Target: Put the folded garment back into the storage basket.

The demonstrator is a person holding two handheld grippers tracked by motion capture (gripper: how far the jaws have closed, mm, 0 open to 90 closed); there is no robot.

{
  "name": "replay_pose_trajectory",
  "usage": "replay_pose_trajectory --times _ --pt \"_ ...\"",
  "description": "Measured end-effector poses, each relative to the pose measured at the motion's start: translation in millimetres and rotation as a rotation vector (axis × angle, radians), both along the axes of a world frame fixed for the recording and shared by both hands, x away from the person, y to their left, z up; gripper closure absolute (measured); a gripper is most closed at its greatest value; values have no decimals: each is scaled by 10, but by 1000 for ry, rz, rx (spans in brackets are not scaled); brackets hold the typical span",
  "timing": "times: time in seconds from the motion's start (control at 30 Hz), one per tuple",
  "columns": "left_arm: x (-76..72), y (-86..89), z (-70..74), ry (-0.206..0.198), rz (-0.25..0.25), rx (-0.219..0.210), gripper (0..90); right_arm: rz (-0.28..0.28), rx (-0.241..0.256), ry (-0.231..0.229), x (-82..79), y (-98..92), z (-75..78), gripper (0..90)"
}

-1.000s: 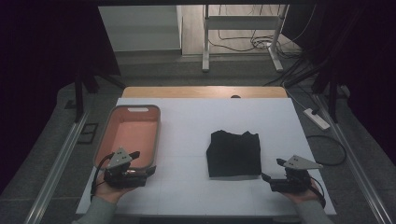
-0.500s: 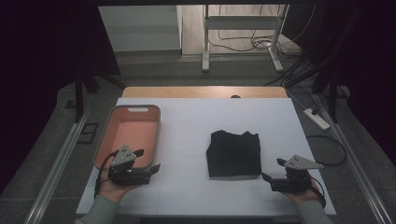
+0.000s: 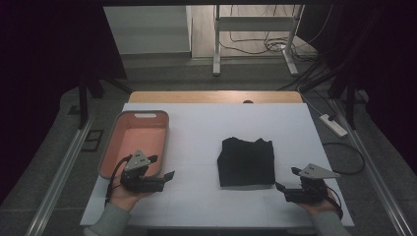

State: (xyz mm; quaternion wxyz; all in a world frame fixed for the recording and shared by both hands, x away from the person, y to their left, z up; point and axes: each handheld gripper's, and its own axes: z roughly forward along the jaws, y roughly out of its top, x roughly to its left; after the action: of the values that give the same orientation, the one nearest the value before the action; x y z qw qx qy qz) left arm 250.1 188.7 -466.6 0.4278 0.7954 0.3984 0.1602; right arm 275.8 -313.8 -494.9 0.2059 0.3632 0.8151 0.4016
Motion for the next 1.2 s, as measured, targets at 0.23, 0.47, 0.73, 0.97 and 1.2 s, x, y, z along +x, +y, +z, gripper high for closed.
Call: replay_pose_trajectory --times 0.23,0.47,0.73,0.97,1.2 --pt "39 -45 12 10 -7 3 170 -1 -4 2 5 2 0 176" --pt "82 -111 23 11 -18 9 169 -2 -7 1 5 8 -4 176" --pt "144 -242 36 17 -42 19 168 2 -11 1 1 10 -6 176" --pt "190 -317 49 16 -53 12 168 2 -10 1 -1 9 -5 176" --pt "242 -400 67 15 -67 12 168 4 -9 2 3 12 -7 176"
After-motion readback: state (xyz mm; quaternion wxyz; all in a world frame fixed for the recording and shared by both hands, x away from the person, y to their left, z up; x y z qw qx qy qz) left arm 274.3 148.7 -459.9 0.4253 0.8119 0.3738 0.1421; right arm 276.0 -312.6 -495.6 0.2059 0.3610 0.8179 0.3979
